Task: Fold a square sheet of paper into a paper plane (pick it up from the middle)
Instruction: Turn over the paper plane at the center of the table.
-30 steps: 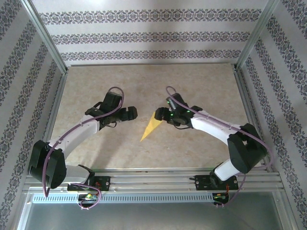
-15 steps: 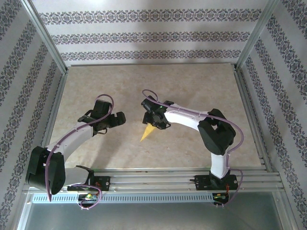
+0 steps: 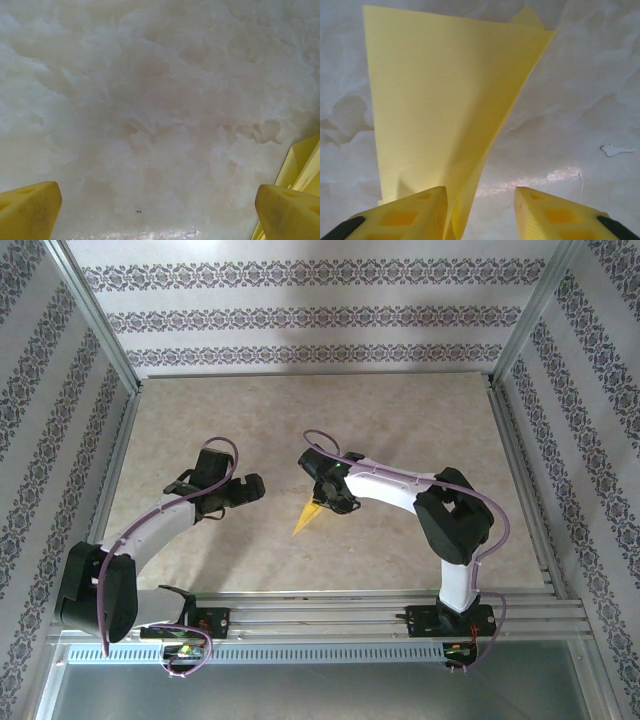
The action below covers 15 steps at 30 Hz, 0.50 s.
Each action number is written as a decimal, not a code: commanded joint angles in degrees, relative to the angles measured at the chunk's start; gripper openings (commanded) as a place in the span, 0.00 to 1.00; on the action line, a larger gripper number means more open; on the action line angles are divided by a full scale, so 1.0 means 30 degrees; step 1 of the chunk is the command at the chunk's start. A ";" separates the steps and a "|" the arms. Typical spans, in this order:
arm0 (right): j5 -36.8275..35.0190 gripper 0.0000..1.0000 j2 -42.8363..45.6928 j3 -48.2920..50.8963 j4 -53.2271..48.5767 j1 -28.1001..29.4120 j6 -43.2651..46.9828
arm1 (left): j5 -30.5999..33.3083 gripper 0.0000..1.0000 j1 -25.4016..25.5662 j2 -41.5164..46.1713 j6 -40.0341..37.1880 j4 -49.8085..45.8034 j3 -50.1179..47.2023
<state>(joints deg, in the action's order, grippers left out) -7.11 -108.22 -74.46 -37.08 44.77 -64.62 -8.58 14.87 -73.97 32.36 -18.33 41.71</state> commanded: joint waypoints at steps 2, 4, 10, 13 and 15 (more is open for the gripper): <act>-0.0250 0.38 0.0651 0.0414 -0.0083 0.0017 -0.0652 | -0.0357 1.00 -0.0221 -0.0308 0.0040 0.0544 0.0053; -0.0056 0.36 0.0526 0.0455 0.0148 0.0017 -0.0725 | -0.0393 1.00 -0.0212 -0.0363 0.0024 0.0543 0.0121; 0.0697 0.28 0.0194 0.0676 0.0987 -0.0159 -0.0989 | -0.0509 1.00 -0.0212 -0.0327 0.0090 0.0515 0.0112; 0.0610 0.16 0.0367 0.0735 0.1295 -0.0196 -0.0882 | -0.0513 1.00 -0.0212 -0.0265 0.0083 0.0411 0.0145; 0.0357 0.07 0.0768 0.0766 0.1547 -0.0218 -0.0594 | -0.0458 0.99 -0.0212 -0.0171 0.0068 0.0312 0.0157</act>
<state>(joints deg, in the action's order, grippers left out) -5.50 -107.81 -73.03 -33.58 44.73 -66.78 -9.47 14.87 -74.87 32.36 -17.93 41.71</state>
